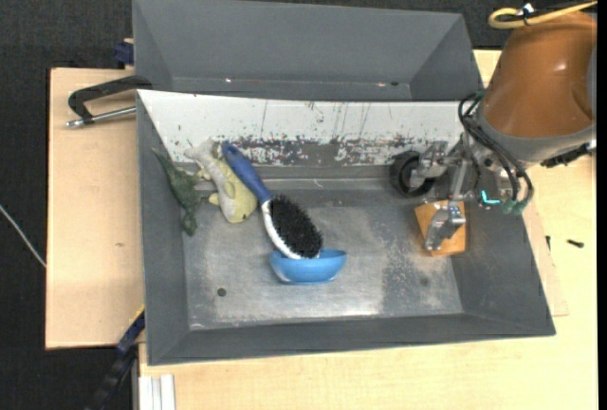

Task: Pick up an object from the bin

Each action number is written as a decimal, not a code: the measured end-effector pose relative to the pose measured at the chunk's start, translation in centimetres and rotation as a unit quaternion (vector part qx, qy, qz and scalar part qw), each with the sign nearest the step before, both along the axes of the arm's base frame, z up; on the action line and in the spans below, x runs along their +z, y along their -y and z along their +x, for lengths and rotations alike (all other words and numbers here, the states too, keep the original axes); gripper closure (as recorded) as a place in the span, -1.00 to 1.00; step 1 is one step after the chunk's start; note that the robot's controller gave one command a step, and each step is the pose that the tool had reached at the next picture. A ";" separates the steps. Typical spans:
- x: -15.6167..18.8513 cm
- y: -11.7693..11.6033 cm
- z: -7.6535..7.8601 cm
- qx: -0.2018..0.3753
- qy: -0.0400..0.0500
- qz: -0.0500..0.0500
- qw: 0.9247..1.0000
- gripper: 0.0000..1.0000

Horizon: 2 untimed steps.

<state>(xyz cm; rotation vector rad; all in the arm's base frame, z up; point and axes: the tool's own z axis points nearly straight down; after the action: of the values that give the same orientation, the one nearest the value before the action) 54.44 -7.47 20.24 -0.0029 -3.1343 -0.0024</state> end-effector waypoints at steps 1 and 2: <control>-4.0 -11.9 2.4 0.003 0.003 0.002 1.000 -1.00; -12.9 -17.4 -2.5 0.101 0.011 0.000 0.995 -1.00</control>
Offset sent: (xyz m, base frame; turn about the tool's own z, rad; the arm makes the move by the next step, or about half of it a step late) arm 0.0240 0.1123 -0.0396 0.0032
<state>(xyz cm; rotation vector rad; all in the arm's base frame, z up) 51.96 9.90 7.38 0.3170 -3.1397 -0.0005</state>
